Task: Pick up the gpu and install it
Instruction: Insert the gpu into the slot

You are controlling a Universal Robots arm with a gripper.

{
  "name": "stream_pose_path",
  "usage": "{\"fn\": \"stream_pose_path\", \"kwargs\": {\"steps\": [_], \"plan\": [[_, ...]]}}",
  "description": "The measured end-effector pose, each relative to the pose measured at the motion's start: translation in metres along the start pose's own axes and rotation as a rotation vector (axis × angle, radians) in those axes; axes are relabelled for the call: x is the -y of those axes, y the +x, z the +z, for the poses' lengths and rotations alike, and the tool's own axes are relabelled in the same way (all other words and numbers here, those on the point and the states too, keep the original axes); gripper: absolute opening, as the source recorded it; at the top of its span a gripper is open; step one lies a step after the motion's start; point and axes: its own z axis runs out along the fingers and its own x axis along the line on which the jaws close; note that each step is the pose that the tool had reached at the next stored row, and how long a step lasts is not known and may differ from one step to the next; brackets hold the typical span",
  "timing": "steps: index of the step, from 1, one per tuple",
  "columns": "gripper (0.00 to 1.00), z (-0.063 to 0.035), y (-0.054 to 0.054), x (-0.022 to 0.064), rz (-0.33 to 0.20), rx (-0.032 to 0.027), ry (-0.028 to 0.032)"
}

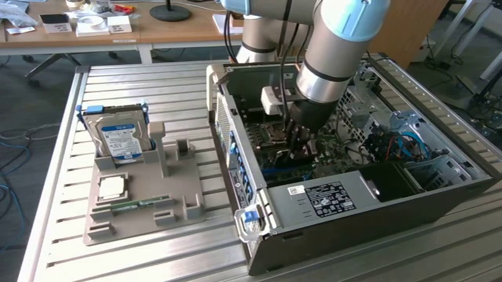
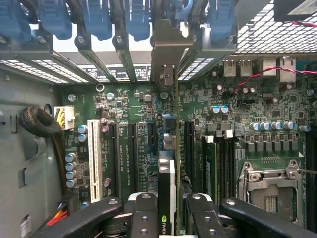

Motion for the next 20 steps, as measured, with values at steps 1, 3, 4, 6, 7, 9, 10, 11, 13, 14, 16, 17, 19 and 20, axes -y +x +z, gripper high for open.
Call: {"fn": "stream_pose_path", "kwargs": {"steps": [1,3,4,6,7,9,10,11,13,14,16,17,19,20], "plan": [[0.27,0.0003,-0.0001,0.0000,0.000,0.0002,0.0000],[0.27,0.0010,-0.0004,-0.0003,0.000,0.0003,0.0001],[0.27,0.0013,-0.0005,-0.0005,0.000,0.0003,0.0001],[0.27,0.0019,-0.0009,-0.0010,0.000,0.0003,0.0001],[0.27,0.0021,-0.0011,-0.0012,0.001,0.0004,0.0000],[0.27,0.0025,-0.0014,-0.0015,0.001,0.0004,0.0001],[0.27,0.0026,-0.0014,-0.0016,0.001,0.0001,0.0000],[0.27,0.0029,-0.0014,-0.0016,0.001,0.0001,-0.0001],[0.27,0.0033,-0.0014,-0.0017,0.001,0.0003,0.0000],[0.27,0.0033,-0.0014,-0.0017,0.001,0.0003,0.0000],[0.27,0.0034,-0.0014,-0.0017,0.001,0.0004,0.0000],[0.27,0.0034,-0.0014,-0.0017,0.001,0.0004,0.0000],[0.27,0.0034,-0.0014,-0.0017,0.001,0.0004,0.0000],[0.27,0.0034,-0.0014,-0.0017,0.001,0.0004,0.0000]]}}
